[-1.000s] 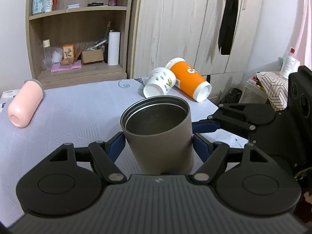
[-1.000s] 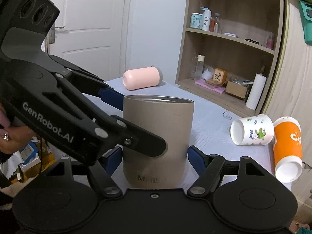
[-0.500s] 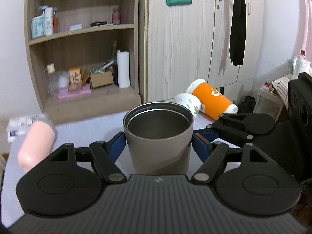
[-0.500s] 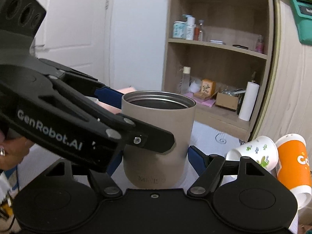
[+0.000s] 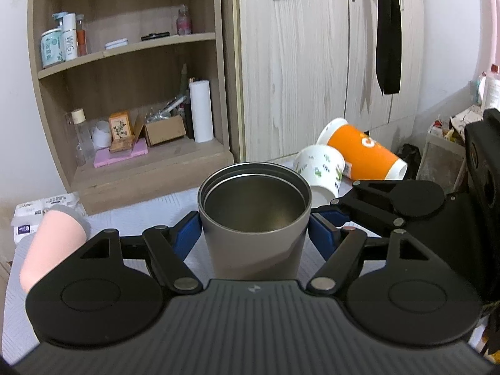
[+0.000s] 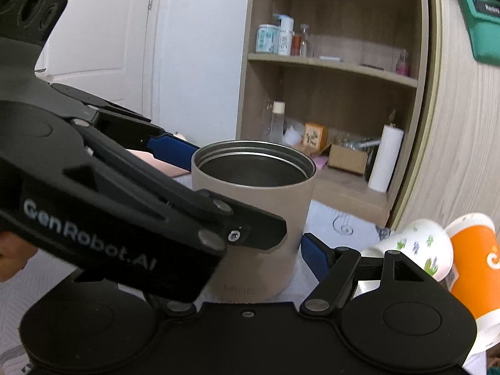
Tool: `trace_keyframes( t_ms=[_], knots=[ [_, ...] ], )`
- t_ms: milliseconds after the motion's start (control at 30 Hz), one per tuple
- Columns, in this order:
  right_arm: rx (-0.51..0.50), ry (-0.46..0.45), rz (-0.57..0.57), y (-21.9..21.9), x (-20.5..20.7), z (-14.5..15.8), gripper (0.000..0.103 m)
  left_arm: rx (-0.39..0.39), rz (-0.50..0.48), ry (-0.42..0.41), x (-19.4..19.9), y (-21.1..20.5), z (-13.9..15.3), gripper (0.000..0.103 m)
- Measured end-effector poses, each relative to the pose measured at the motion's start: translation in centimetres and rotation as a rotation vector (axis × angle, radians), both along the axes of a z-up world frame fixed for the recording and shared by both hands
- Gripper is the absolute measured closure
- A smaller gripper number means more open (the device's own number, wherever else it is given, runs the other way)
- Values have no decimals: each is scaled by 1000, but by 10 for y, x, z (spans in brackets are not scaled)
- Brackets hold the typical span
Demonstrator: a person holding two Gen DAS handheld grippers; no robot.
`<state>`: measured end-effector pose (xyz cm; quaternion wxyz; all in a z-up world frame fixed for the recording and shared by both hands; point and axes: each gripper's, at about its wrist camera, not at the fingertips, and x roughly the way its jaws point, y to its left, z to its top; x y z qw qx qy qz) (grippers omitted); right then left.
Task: Flip cup upright
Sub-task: 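Set the upright tumbler on the cloth and open the right gripper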
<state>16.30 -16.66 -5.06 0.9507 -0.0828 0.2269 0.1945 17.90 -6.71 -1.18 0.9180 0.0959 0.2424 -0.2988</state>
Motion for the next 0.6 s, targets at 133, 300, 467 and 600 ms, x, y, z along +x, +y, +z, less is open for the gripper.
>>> trace_keyframes(
  t_ms=[133,300,467,600],
  knots=[
    [10,-3,3,-2,1,0,25,-13,6,-8,-1,0,-3,29],
    [24,1,-16,-2,2,-1,24,-28,21,-5,-1,0,-4,28],
    [22,-8,-34,0,-3,3,16,-69,34,58,1,5,-5,25],
    [20,-10,-44,-3,-14,5,15,-86,44,79,-8,12,-5,22]
  ],
)
